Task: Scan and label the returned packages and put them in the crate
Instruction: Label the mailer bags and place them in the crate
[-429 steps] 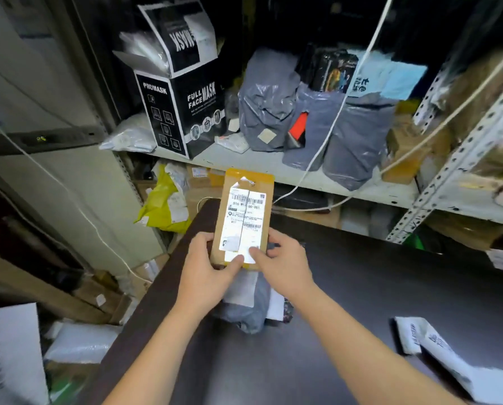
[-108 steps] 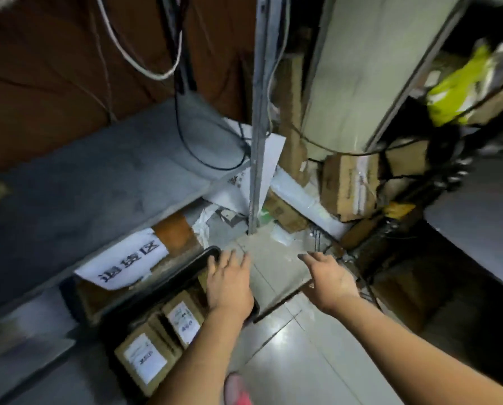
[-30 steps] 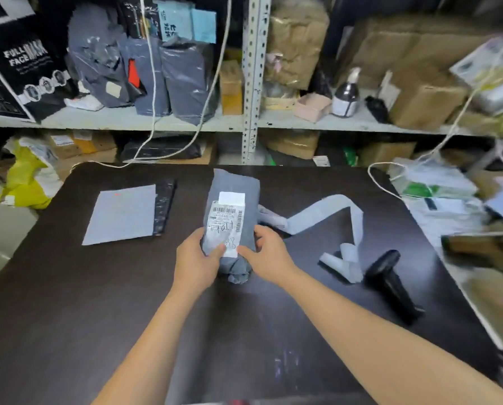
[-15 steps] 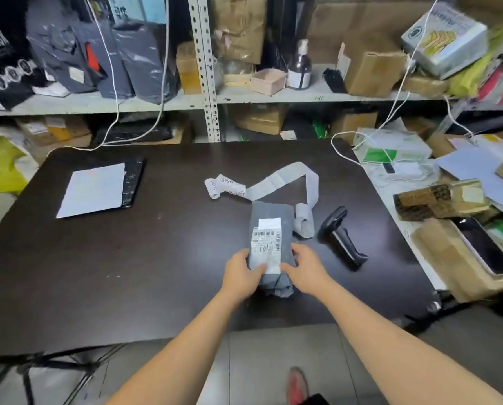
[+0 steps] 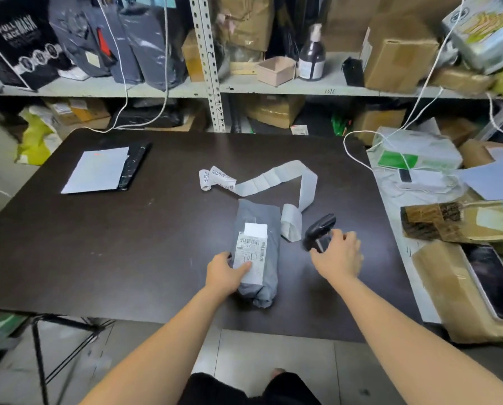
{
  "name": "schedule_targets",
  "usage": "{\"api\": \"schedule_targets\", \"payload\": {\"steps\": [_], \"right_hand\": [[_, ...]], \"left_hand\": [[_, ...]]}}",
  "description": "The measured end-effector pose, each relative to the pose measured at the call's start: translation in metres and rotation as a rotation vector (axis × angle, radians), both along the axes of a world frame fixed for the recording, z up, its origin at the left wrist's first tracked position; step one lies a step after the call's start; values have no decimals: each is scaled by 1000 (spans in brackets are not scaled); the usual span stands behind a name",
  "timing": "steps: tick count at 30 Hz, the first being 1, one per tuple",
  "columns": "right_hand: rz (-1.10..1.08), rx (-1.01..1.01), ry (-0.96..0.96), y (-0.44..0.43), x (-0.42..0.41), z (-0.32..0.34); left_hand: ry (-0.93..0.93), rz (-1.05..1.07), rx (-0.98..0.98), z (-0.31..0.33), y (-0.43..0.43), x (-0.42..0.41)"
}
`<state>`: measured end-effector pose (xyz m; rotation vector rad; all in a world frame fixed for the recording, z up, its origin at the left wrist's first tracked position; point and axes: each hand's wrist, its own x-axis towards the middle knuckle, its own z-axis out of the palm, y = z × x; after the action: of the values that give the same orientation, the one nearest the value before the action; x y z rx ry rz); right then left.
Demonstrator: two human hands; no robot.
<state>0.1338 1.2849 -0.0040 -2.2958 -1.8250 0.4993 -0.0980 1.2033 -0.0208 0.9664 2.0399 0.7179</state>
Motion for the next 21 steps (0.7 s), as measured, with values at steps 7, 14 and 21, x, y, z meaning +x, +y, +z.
{"api": "schedule_targets", "payload": {"steps": [7,14,21], "right_hand": [[64,-202,-112,21,0,-6],[160,-197,140,34,-11,27],[389,-185,267,26,-13,88]], "left_hand": [[-1,61,51,-3,8,0],[-9,75,141,-7,24,-19],[-194,100,235,-9,45,-31]]}}
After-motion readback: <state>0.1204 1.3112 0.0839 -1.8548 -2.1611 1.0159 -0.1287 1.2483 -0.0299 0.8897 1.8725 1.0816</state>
